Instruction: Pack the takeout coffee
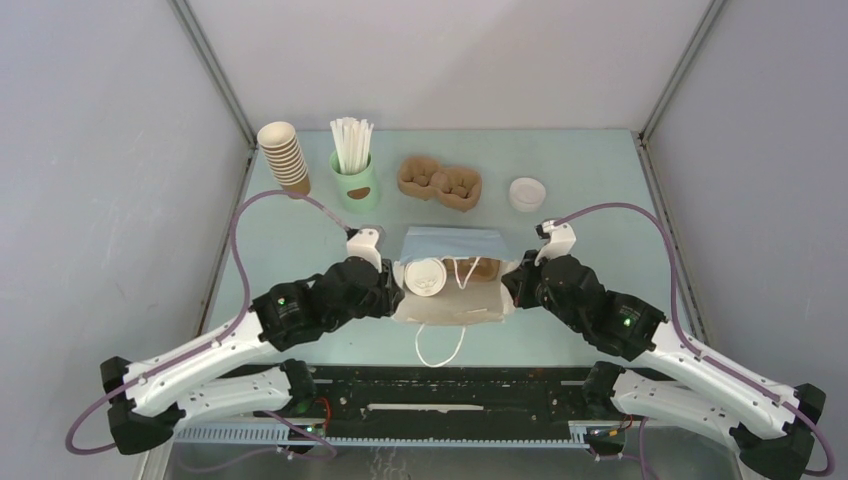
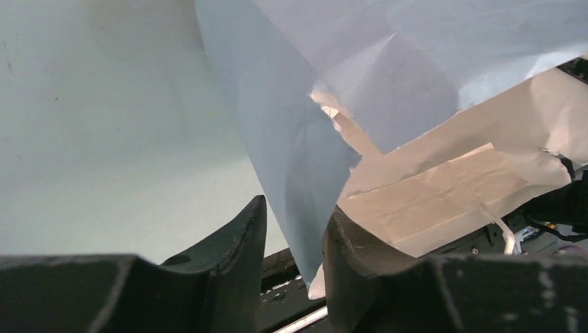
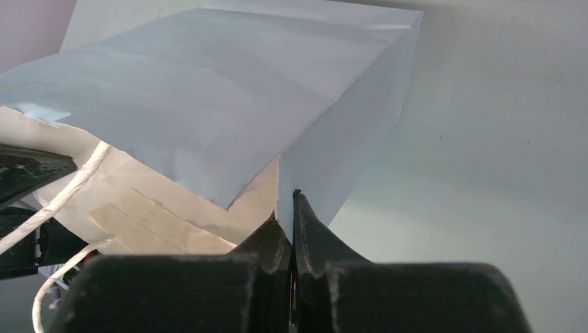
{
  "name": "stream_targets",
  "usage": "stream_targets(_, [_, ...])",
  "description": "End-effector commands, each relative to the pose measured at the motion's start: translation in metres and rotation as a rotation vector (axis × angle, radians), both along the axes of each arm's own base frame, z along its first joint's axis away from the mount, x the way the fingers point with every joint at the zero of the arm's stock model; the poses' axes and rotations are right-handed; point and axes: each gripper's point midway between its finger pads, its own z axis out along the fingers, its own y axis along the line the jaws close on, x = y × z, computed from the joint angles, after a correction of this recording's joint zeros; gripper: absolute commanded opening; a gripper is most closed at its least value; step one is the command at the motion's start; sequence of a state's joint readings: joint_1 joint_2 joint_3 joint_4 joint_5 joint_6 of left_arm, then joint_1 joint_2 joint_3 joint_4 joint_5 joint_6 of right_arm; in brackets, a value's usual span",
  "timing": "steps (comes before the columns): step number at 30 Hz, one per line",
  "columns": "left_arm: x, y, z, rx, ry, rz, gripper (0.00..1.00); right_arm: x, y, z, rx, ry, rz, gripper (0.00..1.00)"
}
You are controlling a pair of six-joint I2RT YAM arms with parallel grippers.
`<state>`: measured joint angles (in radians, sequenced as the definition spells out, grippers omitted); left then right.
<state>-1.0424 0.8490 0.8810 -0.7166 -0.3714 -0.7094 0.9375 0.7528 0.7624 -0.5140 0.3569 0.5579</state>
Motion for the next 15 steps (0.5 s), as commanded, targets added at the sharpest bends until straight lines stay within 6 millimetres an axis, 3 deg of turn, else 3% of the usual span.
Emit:
stream_targets(1, [0.003,-0.005,-0.001,0.010,0.002,0.014,0.34,0.000,0.001,0.027,0.102,-0.016,-0.026,0.03])
stream_targets(5, [0.007,0.000,0.005,0.045,-0.009,0.037,0.17,-0.004,0.001,0.029,0.123,0.004,-0.029,0.04])
stream_targets(8, [0.008,0.004,0.013,0.054,-0.020,0.056,0.11,-0.006,0.000,0.030,0.119,0.012,-0.027,0.09])
stream_targets(15, [0.008,0.000,0.033,0.008,0.012,0.081,0.03,-0.013,-0.002,0.039,0.102,0.005,0.014,0.33])
